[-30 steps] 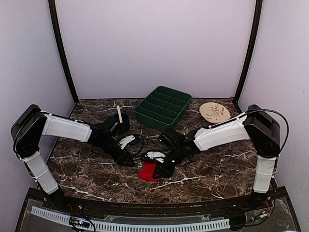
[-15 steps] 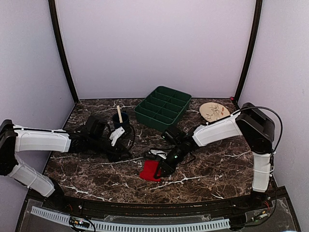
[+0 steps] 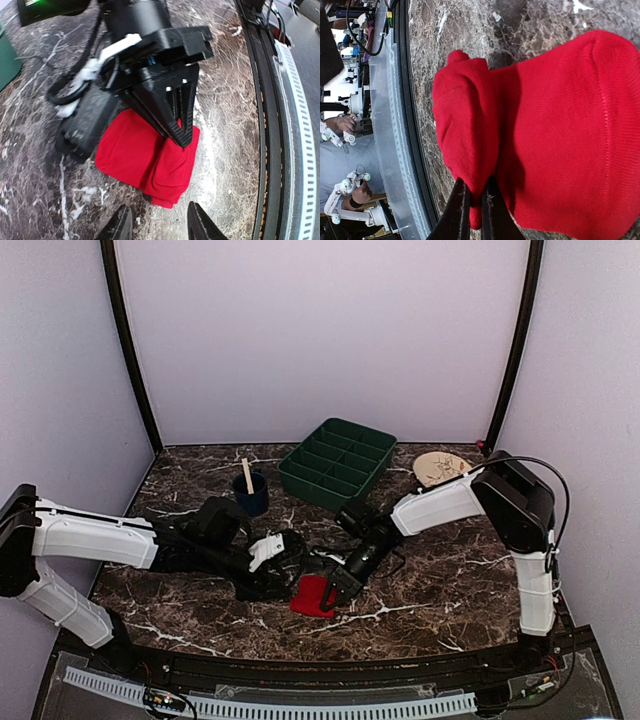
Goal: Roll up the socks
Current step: Roll the sock at the center of the board.
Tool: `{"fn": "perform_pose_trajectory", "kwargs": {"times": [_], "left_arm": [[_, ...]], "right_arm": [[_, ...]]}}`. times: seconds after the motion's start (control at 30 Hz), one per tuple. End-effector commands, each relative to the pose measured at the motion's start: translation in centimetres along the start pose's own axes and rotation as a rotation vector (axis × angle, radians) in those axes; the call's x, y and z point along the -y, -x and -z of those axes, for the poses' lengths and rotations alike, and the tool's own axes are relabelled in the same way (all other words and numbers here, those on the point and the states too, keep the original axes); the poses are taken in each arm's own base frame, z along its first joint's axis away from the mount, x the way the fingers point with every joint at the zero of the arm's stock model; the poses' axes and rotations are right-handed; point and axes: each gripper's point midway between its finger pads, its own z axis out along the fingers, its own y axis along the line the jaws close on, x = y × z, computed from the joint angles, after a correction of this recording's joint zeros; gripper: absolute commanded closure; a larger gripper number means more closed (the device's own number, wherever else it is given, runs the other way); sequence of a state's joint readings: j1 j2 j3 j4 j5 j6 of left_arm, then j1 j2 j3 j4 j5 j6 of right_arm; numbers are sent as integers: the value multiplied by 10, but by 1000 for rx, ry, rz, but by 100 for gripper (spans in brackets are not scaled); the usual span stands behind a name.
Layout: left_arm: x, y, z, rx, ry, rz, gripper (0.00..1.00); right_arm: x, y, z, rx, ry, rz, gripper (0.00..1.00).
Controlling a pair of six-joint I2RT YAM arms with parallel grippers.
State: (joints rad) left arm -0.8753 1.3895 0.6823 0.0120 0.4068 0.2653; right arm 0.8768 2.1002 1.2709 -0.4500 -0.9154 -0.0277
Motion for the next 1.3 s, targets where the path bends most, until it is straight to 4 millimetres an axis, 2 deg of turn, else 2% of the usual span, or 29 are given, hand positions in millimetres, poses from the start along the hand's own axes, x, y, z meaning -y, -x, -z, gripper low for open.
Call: {"fn": "perform_pose_trajectory", "kwargs": {"times": [0.0,0.23,0.37,0.67,1.0,1.27], "left_arm": [[11,4,-9,-46,-37,-103,59],[23,2,-26,-103,-99,-174,58],[29,-7,-35,-155,-133,-196,58],[20,-19,-49,-206,-96,-216,58],[9,-17,-58,-192,-39,-258,57],[7,-19,-63,-198,-43,-276,57]], "right_arm": [[-3,1,2,-17,49,-35,100],[-2,0,3,-30,54,-46,100],[-1,1,3,-30,58,-48,100],[1,1,4,-31,72,-55,100],[0,2,2,-41,87,-60,100],[0,3,2,-40,94,-63,100]]}}
